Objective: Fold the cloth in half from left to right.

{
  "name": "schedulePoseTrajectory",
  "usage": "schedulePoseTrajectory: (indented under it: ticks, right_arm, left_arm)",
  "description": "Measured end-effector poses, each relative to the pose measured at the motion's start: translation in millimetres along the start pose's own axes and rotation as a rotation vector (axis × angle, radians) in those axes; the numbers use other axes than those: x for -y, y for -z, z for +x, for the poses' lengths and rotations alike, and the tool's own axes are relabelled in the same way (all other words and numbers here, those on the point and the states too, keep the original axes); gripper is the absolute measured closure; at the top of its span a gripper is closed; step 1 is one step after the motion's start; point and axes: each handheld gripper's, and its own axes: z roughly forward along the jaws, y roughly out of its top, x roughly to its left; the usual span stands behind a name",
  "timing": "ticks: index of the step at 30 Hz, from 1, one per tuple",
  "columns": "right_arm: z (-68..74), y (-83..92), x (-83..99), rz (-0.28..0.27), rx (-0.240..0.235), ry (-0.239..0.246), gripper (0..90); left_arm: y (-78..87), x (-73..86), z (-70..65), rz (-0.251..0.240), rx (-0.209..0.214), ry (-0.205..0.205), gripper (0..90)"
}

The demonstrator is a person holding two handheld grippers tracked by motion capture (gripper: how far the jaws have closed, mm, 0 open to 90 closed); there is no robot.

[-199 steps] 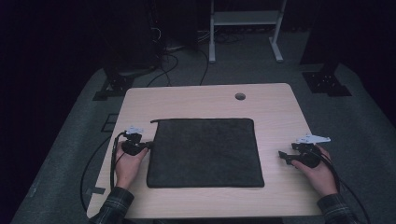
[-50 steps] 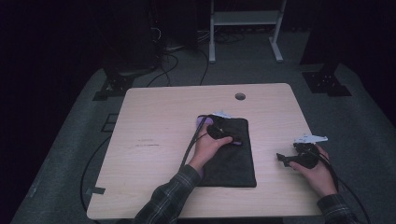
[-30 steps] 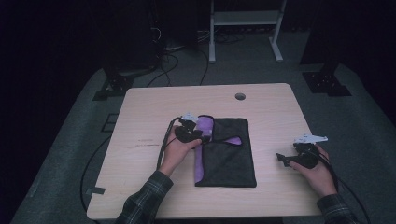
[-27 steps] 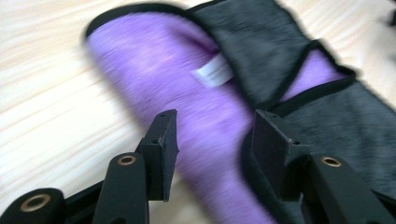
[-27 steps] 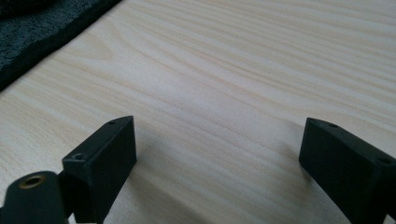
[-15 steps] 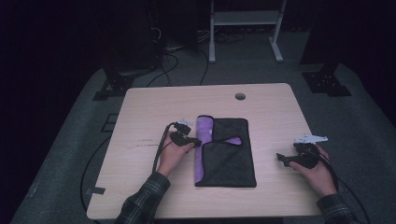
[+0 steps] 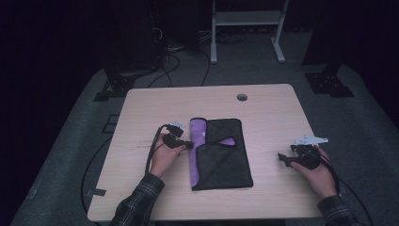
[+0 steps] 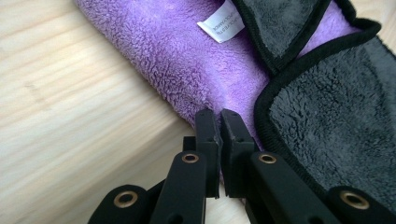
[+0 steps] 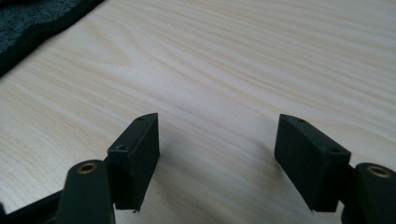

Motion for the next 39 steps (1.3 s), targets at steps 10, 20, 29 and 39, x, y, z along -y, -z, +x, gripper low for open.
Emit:
schedulePoseTrajectory:
  ticks: [10,20,29,39]
  right_arm:
    - [17.7,3.1,-21.6,-0.032,-0.065,0.002,39.1]
    - [32.4,-10.3,-46.7,-0.057,-0.129,0.045,42.3]
    - [46.3,-21.8,-68.9,-0.101,-0.180,0.056,44.1]
    - [61.6,-36.0,-95.1,-0.110,-0.221,0.079,44.9]
  left_arm:
    - [11.3,3.6,7.9,-0.026,-0.041,-0.027,72.4]
    - [36.2,24.6,12.4,-0.056,-0.125,-0.069,43.5]
    - [41.7,46.4,9.0,-0.008,-0.155,-0.108,30.1]
    - [41.8,56.1,13.3,-0.020,-0.204,-0.151,17.5]
